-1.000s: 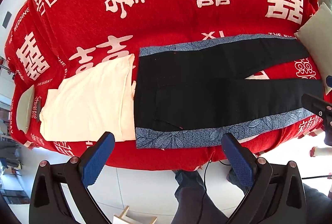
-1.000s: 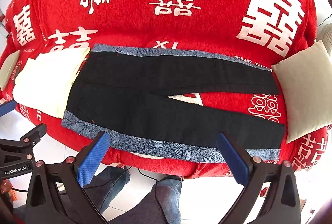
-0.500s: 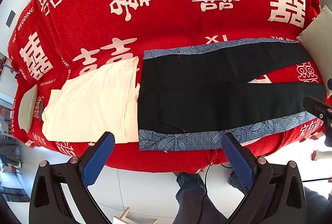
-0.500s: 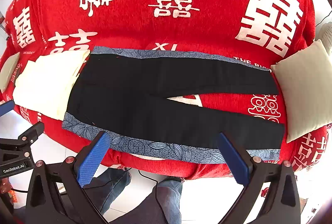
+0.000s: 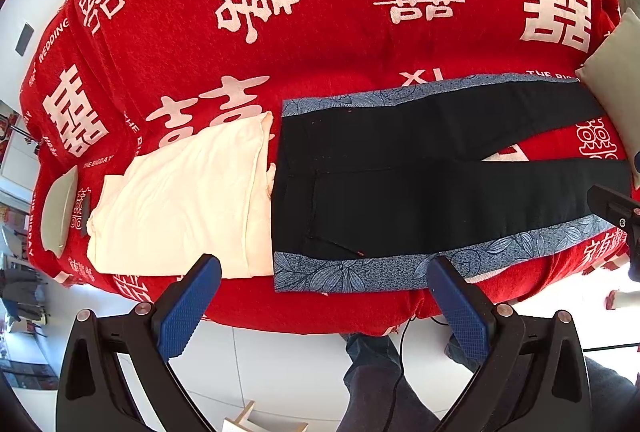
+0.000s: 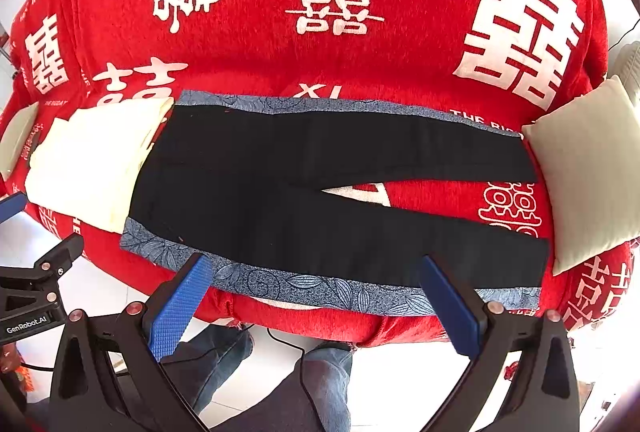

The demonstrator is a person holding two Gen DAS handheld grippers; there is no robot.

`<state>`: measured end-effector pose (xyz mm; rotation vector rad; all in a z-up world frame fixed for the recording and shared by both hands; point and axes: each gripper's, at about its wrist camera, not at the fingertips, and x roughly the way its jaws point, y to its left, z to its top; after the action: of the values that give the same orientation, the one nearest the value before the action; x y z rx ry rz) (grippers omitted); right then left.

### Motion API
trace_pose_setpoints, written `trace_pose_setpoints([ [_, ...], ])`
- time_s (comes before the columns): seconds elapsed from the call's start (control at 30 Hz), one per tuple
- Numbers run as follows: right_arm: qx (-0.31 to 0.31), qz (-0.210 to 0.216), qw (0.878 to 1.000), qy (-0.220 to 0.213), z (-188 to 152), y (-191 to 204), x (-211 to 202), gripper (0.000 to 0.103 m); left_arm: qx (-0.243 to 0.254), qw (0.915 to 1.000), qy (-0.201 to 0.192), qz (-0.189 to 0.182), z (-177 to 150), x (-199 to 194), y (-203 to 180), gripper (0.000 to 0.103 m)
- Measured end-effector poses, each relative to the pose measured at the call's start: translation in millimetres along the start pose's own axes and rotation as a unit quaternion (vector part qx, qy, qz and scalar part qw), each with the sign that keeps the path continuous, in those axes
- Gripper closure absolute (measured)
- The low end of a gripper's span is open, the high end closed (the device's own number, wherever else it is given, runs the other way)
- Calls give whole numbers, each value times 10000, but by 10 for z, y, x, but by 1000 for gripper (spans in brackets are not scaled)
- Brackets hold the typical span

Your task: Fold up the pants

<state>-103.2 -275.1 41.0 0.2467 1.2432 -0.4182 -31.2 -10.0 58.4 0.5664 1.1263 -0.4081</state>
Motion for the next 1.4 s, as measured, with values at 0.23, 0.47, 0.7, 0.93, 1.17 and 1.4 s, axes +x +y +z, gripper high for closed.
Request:
trace_pose_setpoints([
  [0.23, -20, -1, 10000, 32, 8, -2, 19, 0, -11, 10000, 3, 14, 12, 2, 11, 0],
  [0.47, -14, 113, 9998, 146, -34, -59, 98, 0, -345, 9991, 201, -117, -1, 82, 45, 0],
  [0.7, 488, 666, 9950, 570, -154, -501, 282, 0, -1206, 9902, 621, -325, -140, 247, -35, 0],
  [0.93, 808, 1460, 9799, 1098, -380, -765, 562, 0, -1854, 9775, 789, -622, -325, 348, -109, 0],
  [1.17, 1743, 2639, 9404, 1248, -685, -609, 1014, 0, -2043, 9690, 810, -1124, -511, 879, 168, 0],
  [1.4, 2136, 3166, 9105, 1583, -1036, 51, 1932, 0, -2211, 9565, 997, -1622, -916, 1707, 414, 6],
])
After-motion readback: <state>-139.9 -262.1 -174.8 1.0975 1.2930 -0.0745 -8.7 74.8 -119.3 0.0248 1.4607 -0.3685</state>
